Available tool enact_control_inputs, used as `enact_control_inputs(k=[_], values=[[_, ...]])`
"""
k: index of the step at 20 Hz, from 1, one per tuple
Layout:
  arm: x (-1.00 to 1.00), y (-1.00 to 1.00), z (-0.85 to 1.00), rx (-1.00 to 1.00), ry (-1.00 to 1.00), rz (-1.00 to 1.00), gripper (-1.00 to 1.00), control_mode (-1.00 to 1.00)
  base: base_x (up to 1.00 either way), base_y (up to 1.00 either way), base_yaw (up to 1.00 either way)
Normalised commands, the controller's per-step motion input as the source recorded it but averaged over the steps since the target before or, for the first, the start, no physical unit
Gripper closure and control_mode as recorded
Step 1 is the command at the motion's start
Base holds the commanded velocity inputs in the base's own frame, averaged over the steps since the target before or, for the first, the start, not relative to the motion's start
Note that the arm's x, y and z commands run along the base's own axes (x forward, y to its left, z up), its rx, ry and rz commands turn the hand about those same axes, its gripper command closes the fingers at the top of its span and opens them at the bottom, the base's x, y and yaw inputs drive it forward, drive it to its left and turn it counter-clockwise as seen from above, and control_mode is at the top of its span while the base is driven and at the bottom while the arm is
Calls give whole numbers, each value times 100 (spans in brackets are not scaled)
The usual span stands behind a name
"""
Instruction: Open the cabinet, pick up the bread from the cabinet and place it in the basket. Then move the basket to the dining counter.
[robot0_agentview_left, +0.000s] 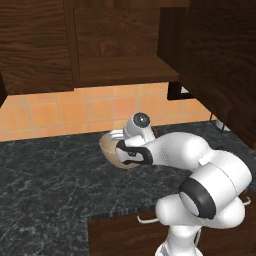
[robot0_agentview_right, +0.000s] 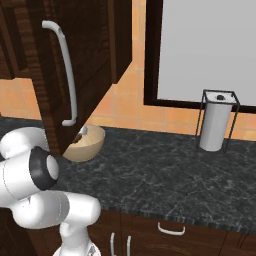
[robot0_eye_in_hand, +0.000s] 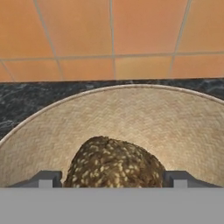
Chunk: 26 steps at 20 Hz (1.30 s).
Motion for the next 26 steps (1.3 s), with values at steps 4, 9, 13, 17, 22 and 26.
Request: enact_control_inputs(k=[4, 9, 13, 17, 22, 26], values=[[2, 3, 0, 0, 1, 0, -100, -100, 0, 0, 0], [-6, 16, 9, 0, 0, 0, -100, -100, 0, 0, 0], [-83, 27, 42, 0, 3, 3, -100, -100, 0, 0, 0], [-80, 20, 31, -1, 8, 16, -100, -100, 0, 0, 0], [2, 14, 0, -12, 19, 24, -100, -100, 0, 0, 0], [18, 49, -36, -23, 10, 22, -100, -100, 0, 0, 0]])
